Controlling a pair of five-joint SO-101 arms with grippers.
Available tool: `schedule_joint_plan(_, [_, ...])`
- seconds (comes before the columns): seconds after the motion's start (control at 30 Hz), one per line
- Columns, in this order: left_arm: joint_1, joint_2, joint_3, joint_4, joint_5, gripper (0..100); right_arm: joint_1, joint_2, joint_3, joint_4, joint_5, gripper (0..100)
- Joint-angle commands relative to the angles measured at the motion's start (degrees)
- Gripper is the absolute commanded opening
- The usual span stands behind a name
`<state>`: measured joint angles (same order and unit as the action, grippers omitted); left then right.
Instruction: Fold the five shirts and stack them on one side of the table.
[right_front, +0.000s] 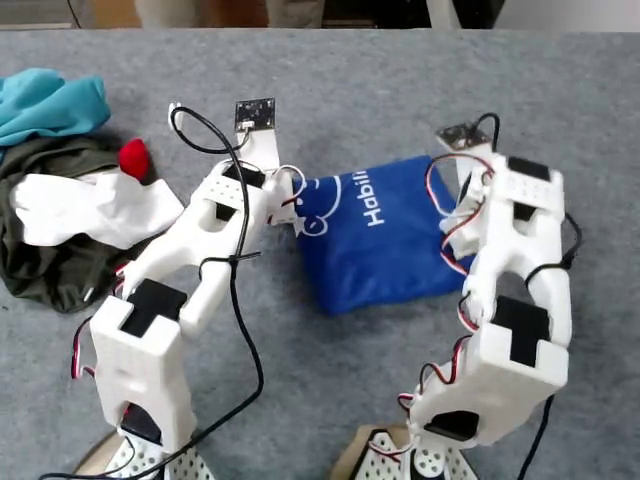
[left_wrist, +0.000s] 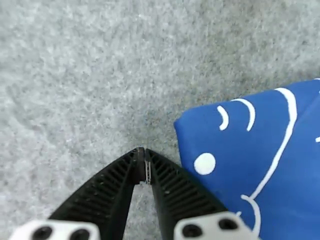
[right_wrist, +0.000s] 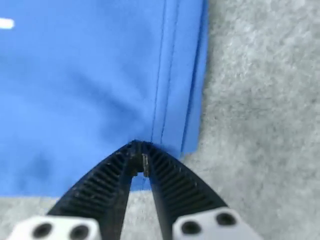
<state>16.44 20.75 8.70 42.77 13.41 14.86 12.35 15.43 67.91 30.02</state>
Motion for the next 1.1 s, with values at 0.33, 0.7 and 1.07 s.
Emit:
schedule_joint_plan(0.33, [-2.2, 14.81, -25.58, 17.14, 0.09, 2, 2.95, -4.26, 2.15, -4.04, -0.09, 0.3])
schedule_joint_plan(0.7, [-7.47, 11.03, -24.62, 17.67, -0.35, 2, 8.48, -24.66, -10.15, 18.2, 0.35, 0.3])
schedule_joint_plan(1.07, [-7.03, -11.3, 8.35, 2.46, -6.86, 2, 14.29, -44.7, 12.26, 23.12, 0.35, 0.5])
